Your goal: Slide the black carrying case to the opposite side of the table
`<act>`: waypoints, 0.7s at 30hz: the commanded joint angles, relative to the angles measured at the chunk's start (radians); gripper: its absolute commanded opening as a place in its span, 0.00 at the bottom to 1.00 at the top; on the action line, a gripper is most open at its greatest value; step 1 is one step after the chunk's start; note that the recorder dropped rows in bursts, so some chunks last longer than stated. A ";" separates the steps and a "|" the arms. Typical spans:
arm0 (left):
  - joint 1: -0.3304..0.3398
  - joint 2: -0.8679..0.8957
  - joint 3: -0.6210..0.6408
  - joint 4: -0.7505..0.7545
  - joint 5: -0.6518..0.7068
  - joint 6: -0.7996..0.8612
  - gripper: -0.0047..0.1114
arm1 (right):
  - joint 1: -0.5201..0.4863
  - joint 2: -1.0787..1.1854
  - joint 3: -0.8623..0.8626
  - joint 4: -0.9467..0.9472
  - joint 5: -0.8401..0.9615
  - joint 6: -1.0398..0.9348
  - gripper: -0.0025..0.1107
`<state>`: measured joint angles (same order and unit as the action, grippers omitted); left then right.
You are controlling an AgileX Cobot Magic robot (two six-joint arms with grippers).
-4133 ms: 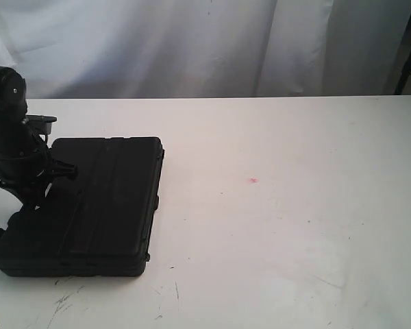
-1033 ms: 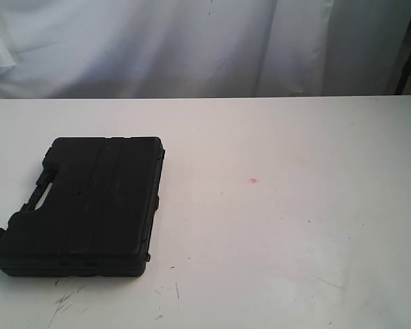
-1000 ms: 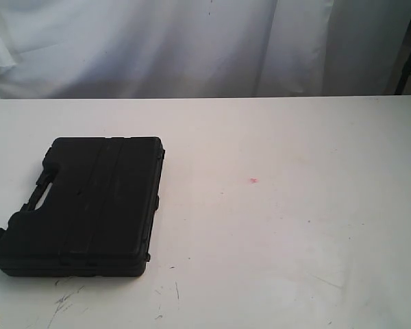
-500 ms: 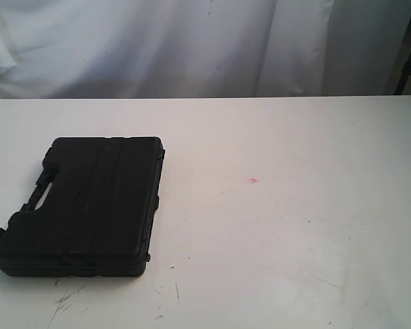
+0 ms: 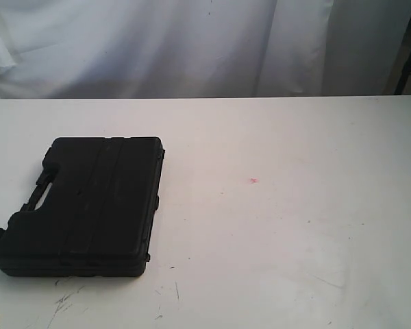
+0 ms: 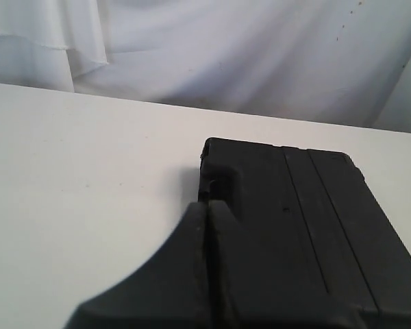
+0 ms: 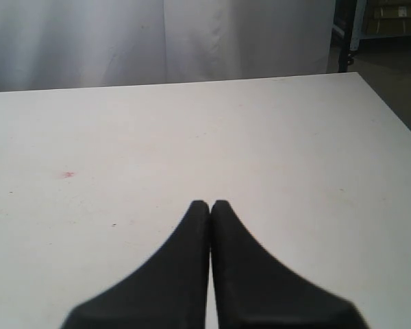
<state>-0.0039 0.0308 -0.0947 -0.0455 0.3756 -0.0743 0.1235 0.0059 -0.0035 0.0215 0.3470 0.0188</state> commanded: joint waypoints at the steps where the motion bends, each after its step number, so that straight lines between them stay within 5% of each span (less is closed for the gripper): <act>1: 0.004 -0.031 0.029 0.003 -0.008 0.002 0.04 | -0.008 -0.006 0.004 0.004 -0.002 -0.006 0.02; 21: 0.003 -0.031 0.095 0.059 -0.030 0.004 0.04 | -0.008 -0.006 0.004 0.004 -0.002 -0.006 0.02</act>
<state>-0.0039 0.0039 -0.0048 0.0000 0.3640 -0.0697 0.1235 0.0059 -0.0035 0.0215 0.3470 0.0188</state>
